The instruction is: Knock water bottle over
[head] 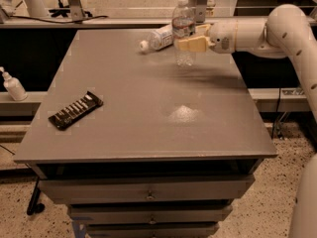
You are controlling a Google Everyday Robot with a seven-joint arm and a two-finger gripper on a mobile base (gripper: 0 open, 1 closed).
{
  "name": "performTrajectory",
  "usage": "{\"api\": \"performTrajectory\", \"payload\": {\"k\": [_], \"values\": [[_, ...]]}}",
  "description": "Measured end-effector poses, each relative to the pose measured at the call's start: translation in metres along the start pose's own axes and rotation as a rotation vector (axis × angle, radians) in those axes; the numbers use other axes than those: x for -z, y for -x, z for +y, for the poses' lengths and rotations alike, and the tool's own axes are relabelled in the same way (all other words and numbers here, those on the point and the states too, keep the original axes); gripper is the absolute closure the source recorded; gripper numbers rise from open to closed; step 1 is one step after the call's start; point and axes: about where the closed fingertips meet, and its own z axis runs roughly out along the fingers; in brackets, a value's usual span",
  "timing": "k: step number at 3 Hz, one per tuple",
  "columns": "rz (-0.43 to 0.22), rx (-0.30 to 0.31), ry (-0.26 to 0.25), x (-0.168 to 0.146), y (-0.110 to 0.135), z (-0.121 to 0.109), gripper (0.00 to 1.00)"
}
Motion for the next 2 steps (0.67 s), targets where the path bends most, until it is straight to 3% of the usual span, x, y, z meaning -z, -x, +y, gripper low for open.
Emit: {"api": "performTrajectory", "payload": {"k": [1,2], "values": [[0.147,0.188,0.062,-0.014,0.024,0.011,1.0],[0.366,0.422,0.145,-0.037,0.029,0.03,1.0]]}}
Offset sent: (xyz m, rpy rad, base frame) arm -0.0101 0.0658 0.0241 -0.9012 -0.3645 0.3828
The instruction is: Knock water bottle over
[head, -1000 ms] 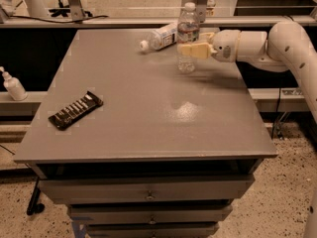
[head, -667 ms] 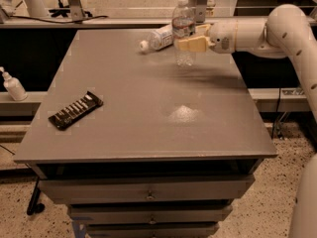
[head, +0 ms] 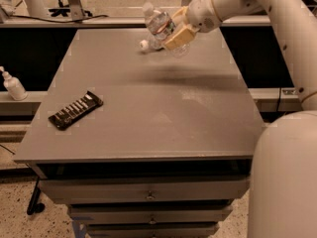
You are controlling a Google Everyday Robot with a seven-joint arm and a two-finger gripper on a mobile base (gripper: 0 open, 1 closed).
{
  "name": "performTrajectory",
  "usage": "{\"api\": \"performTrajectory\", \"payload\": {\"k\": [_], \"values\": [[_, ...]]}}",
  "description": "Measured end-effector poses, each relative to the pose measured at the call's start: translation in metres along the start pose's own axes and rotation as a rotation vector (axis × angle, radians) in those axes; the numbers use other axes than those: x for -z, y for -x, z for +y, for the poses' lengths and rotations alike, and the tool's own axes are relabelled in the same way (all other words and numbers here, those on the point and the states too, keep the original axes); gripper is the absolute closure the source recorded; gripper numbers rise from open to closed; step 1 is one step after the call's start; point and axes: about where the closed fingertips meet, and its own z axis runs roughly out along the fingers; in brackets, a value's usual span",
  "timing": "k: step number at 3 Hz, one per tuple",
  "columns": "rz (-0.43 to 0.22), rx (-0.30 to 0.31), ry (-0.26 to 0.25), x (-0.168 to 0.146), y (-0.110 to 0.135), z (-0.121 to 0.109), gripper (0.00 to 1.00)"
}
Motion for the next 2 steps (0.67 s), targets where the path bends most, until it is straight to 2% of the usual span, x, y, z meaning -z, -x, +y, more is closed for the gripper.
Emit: {"api": "performTrajectory", "payload": {"k": [1,2], "values": [[0.229,0.193,0.044,-0.012,-0.004,0.005,1.0],[0.452,0.31,0.067,-0.022,-0.029,0.007,1.0]]}}
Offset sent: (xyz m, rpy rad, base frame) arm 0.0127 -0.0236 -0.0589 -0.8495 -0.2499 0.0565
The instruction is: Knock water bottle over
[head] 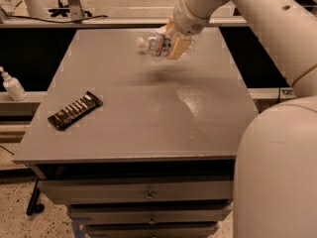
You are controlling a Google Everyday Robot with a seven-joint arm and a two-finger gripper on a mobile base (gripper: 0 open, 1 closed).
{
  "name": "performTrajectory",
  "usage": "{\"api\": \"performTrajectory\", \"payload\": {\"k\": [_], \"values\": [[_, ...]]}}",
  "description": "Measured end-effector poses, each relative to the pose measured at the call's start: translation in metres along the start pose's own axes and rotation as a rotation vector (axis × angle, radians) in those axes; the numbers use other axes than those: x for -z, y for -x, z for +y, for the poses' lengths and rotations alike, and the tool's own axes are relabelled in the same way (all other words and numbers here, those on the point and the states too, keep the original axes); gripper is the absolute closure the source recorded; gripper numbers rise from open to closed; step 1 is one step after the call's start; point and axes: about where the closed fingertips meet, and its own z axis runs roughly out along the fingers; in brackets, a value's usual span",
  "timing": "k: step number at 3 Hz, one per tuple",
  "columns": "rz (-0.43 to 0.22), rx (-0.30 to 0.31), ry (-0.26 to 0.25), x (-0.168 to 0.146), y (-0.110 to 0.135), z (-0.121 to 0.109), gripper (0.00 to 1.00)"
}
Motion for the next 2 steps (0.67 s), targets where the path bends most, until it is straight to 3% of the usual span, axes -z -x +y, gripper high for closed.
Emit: {"api": "performTrajectory", "payload": {"k": [1,2], "values": [[0.172,0.056,0.013,-0.017,-0.019,0.001,1.0],[0.294,0.072,0.016,-0.027,-0.034,-0.003,1.0]]}}
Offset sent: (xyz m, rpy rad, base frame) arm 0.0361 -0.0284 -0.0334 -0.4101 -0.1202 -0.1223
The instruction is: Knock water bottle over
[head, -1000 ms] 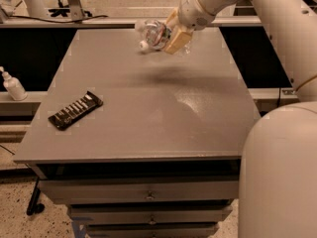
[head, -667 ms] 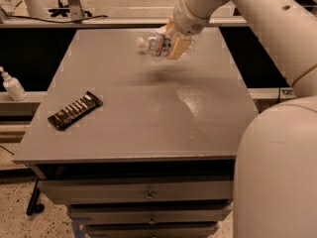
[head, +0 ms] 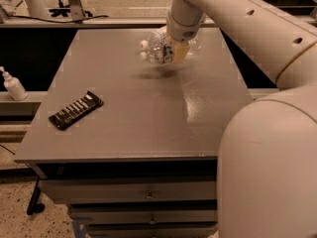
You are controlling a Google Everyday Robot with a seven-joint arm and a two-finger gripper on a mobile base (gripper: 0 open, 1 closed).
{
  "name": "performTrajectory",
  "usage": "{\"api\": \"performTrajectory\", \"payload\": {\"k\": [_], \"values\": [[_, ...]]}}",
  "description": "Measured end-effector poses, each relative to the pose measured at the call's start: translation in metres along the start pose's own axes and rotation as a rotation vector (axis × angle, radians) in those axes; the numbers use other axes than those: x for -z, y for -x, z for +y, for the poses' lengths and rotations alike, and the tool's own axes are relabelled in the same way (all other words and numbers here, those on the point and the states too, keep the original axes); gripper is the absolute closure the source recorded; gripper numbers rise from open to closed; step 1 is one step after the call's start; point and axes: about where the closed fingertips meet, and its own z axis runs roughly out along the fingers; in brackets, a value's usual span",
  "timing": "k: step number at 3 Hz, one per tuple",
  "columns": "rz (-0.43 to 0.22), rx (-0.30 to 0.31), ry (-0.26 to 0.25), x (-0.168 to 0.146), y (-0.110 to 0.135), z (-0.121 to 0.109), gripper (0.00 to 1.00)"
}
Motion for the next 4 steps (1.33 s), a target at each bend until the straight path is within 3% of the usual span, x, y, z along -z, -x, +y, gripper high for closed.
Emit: {"api": "performTrajectory", "payload": {"k": [2,4], "values": [[0.092,-0.004,0.018,-0.0088,-0.0088,-0.0015,0.59],[0.114,0.003,0.032,-0.0111,-0.0096,0.0,0.12]]}}
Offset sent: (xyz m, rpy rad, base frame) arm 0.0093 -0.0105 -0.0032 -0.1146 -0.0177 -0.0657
